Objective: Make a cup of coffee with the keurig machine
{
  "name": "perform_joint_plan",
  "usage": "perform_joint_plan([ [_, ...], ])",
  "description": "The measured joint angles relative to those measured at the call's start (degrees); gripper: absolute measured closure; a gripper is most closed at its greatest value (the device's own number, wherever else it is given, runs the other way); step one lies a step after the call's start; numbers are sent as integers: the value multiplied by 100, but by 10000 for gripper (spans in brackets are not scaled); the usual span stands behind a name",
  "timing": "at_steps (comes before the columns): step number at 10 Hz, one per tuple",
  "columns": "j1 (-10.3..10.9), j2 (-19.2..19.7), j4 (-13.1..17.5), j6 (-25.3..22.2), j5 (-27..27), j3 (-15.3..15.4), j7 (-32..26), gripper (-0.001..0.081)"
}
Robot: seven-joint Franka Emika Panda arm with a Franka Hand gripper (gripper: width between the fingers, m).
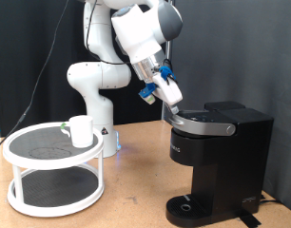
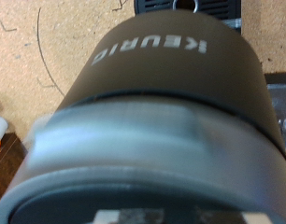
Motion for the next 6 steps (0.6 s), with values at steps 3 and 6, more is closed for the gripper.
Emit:
perform_joint_plan([
  [3, 0, 114, -43, 154, -32, 3, 1, 806],
  [6, 0, 109, -42, 154, 168, -12, -117, 806],
])
